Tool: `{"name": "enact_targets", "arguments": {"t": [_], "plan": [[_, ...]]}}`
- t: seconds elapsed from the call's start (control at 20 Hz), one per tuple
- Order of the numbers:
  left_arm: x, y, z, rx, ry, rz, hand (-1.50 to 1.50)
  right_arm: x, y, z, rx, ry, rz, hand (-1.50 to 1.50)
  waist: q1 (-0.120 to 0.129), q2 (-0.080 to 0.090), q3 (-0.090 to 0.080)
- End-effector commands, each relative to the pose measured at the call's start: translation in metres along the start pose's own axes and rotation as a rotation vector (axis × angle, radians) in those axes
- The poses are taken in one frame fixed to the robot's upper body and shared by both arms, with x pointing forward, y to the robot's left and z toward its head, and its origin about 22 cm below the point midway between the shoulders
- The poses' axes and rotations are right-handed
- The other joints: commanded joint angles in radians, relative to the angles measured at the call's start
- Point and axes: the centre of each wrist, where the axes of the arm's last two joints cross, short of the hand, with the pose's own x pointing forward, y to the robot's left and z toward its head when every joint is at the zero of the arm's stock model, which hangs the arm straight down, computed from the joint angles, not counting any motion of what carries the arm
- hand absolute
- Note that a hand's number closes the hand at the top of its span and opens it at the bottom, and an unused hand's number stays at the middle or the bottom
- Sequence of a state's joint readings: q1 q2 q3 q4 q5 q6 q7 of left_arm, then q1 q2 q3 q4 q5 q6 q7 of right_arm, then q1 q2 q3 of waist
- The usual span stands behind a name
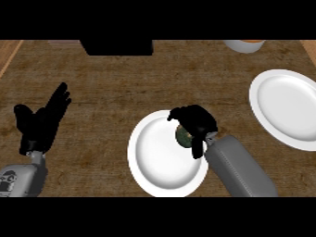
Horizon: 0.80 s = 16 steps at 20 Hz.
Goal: Pick the squash from the plate and place it in the plate
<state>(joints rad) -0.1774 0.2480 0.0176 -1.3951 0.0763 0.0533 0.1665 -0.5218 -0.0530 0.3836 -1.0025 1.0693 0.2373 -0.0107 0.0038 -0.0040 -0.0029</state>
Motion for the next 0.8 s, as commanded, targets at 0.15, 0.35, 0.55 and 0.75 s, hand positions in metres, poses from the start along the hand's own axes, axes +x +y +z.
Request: {"name": "enact_targets", "arguments": {"t": [0.15,0.35,0.55,0.75], "plan": [[-0.003,0.001,0.004,-0.013,-0.011,0.010,0.00,0.007,0.017,-0.010,0.025,-0.084,0.001,1.50,0.002,0.005,0.003],[0.009,0.007,0.002,0.021,-0.013,-0.006,0.00,0.004,0.010,-0.008,-0.008,-0.085,-0.025,1.50,-0.001,0.004,0.003],[-0.003,0.017,0.003,0.024,0.002,0.005,0.00,0.020,0.020,0.021,-0.036,-0.103,-0.101,1.50,-0.014,0.000,0.003],[-0.009,0.005,0.014,0.026,0.016,0.019,0.00,-0.020,0.046,0.065,-0.040,-0.085,-0.226,1.50,-0.025,-0.004,0.003]]}}
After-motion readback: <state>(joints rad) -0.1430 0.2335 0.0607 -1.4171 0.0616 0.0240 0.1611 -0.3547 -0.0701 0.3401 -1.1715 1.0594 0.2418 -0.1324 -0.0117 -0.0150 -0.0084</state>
